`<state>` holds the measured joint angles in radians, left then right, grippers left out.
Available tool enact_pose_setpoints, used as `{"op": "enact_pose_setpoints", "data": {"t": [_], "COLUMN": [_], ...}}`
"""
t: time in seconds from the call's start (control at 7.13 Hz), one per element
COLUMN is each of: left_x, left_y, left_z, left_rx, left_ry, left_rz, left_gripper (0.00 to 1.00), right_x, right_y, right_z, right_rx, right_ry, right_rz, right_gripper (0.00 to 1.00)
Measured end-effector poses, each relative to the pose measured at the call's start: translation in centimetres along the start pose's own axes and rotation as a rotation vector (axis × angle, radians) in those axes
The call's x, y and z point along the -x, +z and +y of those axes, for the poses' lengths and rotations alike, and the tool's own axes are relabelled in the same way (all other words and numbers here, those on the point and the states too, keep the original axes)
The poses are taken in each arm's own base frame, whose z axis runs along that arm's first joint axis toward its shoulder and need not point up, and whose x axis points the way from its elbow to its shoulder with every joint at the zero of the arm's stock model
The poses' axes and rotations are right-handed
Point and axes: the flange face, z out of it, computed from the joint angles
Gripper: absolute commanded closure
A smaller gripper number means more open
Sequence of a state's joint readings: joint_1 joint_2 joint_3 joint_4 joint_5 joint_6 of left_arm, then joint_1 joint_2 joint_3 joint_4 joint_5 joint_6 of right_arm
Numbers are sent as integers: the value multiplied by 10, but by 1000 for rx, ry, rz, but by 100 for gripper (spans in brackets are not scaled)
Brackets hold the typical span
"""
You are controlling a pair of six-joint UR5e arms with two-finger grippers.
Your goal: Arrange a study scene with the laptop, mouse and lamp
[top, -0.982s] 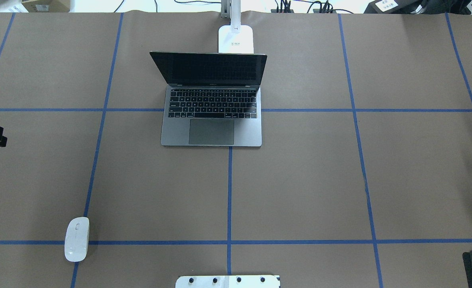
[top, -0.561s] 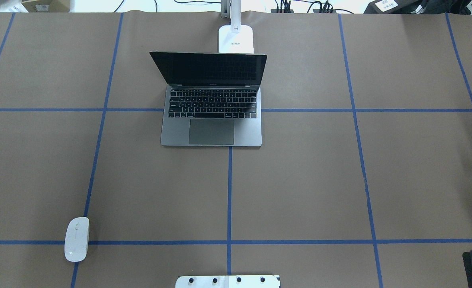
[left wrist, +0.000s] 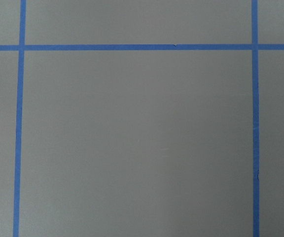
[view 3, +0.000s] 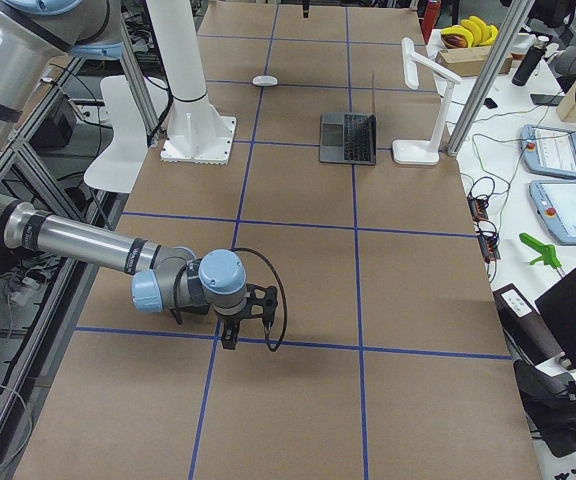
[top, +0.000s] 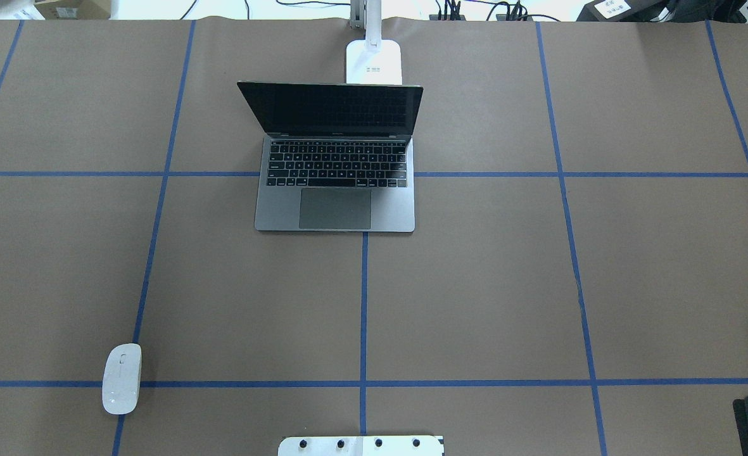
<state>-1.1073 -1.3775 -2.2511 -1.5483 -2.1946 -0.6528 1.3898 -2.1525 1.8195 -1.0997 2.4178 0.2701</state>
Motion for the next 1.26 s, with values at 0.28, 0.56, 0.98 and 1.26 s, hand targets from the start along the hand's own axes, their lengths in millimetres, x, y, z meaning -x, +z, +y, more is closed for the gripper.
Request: {"op": "enact_pose_setpoints", "data": {"t": [0.28,0.56,0.98,1.26], "left_x": [1,0,2,13], "left_y": [0,-1,-1,2], "left_z": [1,2,5,7], "left_rx": [0,2,12,16], "left_ry": [9,13,24,42], "left_rz": [0,6,15,9], "left_gripper": [0,0,0,0], "right_x": [-12,-33,-49,-48], "right_y": [6,23,37,39], "right_z": [38,70,91,96], "right_rx": [37,54,68,78], "right_ry": [27,42,70,66], "right_rz": [-55,-136,-219,-255], "right_gripper": [0,0,0,0]}}
